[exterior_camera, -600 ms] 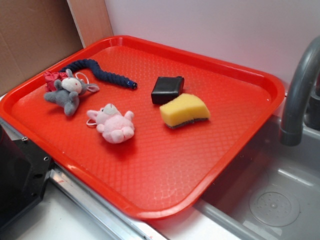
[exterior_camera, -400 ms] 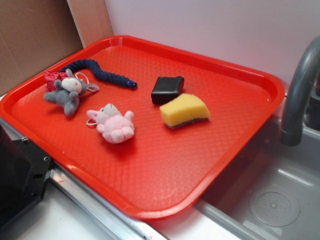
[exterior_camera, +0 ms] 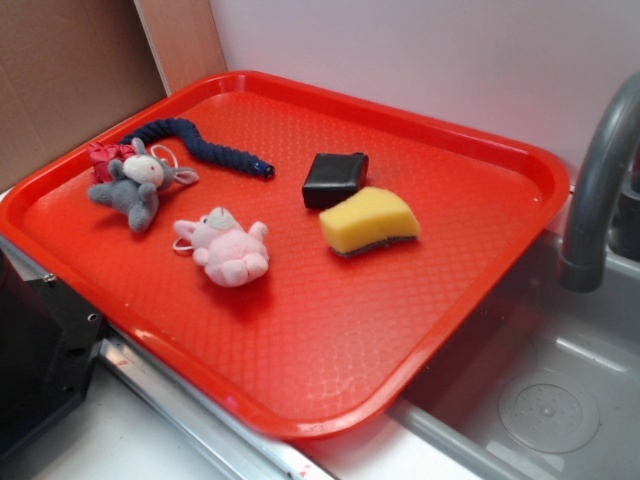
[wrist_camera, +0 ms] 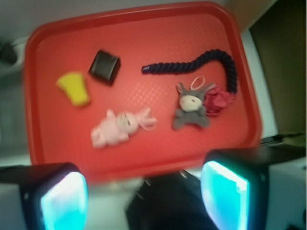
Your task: Grab the black box.
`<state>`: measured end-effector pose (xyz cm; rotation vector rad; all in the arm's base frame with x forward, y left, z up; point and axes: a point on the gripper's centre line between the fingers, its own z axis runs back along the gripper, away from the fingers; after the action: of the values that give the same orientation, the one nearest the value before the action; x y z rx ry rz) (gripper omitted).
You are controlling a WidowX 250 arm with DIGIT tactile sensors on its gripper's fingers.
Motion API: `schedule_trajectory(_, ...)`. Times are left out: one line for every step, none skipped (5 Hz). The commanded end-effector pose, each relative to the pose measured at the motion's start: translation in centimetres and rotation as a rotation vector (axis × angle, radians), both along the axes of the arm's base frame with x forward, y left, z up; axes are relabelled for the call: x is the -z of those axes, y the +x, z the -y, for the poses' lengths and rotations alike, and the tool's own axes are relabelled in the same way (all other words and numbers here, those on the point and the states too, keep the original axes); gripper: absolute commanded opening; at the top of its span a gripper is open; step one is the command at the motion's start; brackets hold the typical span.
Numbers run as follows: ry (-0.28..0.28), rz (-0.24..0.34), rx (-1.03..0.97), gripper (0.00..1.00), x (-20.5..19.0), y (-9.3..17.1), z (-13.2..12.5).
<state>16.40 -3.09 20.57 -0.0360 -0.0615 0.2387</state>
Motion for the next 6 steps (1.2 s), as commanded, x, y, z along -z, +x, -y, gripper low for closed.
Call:
schedule_trajectory(-0.07, 0.058, -0.191, 1.0, 1.4, 4.7, 0.6)
schedule_trajectory(-0.07, 0.058, -0.191, 1.0, 1.4, 4.7, 0.6)
schedule_trajectory(-0.07, 0.058, -0.191, 1.0, 1.4, 4.7, 0.6)
schedule_trajectory(0.002, -0.082, -0.191, 1.0, 6.5, 9.8, 0.2)
schedule_trajectory(0.028, -0.084, -0.184, 1.0, 11.5, 12.5, 0.7)
schedule_trajectory(0.05, -0.096, -0.204, 1.0, 15.0, 11.9, 0.3)
